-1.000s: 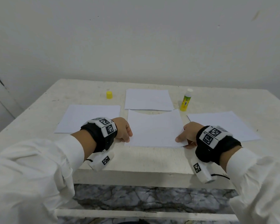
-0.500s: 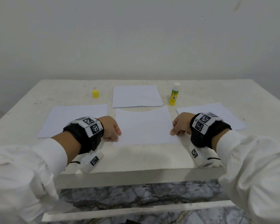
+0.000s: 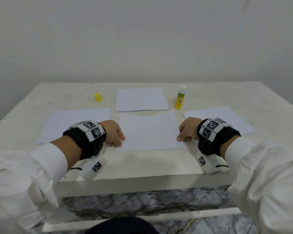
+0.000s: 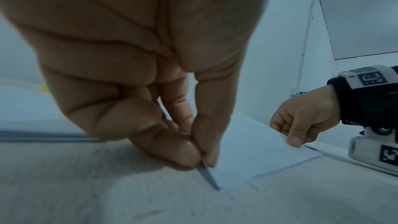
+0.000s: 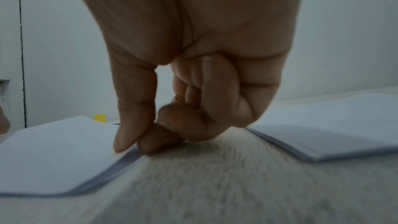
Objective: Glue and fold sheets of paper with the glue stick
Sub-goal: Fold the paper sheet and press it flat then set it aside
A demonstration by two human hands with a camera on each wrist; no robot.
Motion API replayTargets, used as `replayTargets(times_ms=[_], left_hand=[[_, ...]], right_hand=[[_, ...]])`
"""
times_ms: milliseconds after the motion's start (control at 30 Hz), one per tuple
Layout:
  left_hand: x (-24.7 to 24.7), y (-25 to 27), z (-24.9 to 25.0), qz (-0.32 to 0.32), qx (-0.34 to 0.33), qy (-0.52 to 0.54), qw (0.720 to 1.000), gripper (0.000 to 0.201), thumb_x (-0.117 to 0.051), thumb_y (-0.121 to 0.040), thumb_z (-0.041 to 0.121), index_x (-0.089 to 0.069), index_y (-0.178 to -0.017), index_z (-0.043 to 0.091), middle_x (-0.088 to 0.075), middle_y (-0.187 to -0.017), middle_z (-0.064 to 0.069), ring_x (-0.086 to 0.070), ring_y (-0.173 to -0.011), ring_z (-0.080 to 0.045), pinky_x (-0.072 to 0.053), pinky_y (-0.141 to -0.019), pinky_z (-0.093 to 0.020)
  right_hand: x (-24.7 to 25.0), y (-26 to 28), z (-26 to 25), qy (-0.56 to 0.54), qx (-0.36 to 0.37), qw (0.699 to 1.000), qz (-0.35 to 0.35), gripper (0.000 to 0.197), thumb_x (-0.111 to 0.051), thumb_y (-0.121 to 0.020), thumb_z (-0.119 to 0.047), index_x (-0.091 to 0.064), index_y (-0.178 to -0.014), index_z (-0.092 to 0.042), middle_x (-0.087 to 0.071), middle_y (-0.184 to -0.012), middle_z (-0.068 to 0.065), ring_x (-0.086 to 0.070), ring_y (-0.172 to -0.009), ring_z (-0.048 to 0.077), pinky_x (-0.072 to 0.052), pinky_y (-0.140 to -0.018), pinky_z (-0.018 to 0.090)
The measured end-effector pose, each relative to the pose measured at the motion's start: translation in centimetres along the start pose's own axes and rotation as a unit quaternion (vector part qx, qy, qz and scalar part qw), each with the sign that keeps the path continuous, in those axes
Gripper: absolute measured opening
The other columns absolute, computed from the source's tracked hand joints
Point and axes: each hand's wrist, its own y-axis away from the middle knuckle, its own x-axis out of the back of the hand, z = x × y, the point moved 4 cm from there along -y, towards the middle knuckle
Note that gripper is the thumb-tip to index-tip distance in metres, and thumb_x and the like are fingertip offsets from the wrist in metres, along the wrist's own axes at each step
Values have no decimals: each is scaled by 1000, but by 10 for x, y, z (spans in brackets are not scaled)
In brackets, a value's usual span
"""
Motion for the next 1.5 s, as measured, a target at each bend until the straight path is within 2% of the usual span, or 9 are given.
replayTargets(times_ms=[167,267,367,567,767,967,1267,1367,1500], left_hand=[[1,0,0,4,-7,-19,1000,25,-78,-75,7,-66,-94,17,-65,-69,1,-59,-51,-4,-45,-49,-15],[3,-1,2,7,-13,-125,992,50,-79,-75,22,-56,-119,24,-64,-102,-1,-63,-90,-16,-48,-80,-25],[5,-3,7,11,-15,-237,971,70,-76,-76,38,-41,-136,31,-45,-130,-3,-51,-117,-24,-42,-95,-33],[8,-20,14,-23,-38,-440,897,88,-66,-74,63,-28,-145,26,-30,-147,-1,-28,-132,-30,-32,-102,-47],[7,-40,9,-37,-52,-436,898,122,-72,-62,69,-2,-153,25,-9,-159,4,-9,-144,-30,-18,-113,-52],[5,-40,11,-40,-41,-439,897,134,-75,-60,68,6,-151,11,4,-160,-3,-1,-146,-30,-16,-114,-50],[5,-45,31,-46,-20,-416,908,115,-78,-60,64,-25,-144,6,-33,-145,-11,-35,-132,-29,-33,-108,-40],[-9,-56,58,-44,-12,-404,914,122,-78,-51,70,-30,-144,7,-34,-147,-14,-40,-130,-32,-36,-108,-45],[-41,-62,110,-38,-74,-406,910,133,-77,-54,70,-5,-152,16,-2,-160,-10,-19,-143,-34,-25,-114,-51]], right_hand=[[-2,-2,-3,18,-5,1000,19,17,-74,-80,-17,-59,-79,-9,-55,-67,2,-43,-50,13,-35,-37,15],[-3,-2,-7,63,-22,997,39,52,-75,-80,-20,-52,-124,-7,-60,-112,7,-60,-97,21,-51,-76,26],[-4,0,-20,130,-10,990,59,84,-78,-76,-26,-30,-144,-15,-39,-140,12,-45,-126,31,-42,-102,37],[-36,-19,-91,263,86,960,-35,71,-72,-77,-45,-50,-134,-10,-52,-133,9,-50,-121,28,-43,-101,38],[-65,-50,-157,295,157,942,-31,121,-75,-53,-70,-17,-150,-25,-22,-155,4,-31,-138,32,-31,-108,54],[-46,-67,-102,306,142,941,-26,145,-76,-48,-72,10,-151,-18,12,-159,2,-2,-147,25,-12,-118,50],[1,-28,-28,309,73,947,-47,123,-76,-72,-49,8,-150,-5,4,-159,10,-7,-146,27,-15,-118,43],[-4,-43,-31,331,52,941,-53,141,-79,-54,-65,8,-151,-11,5,-159,9,-11,-145,32,-20,-115,50],[-18,-99,-14,379,27,925,-4,151,-78,-12,-74,-23,-145,-27,-31,-152,5,-41,-131,34,-42,-95,57]])
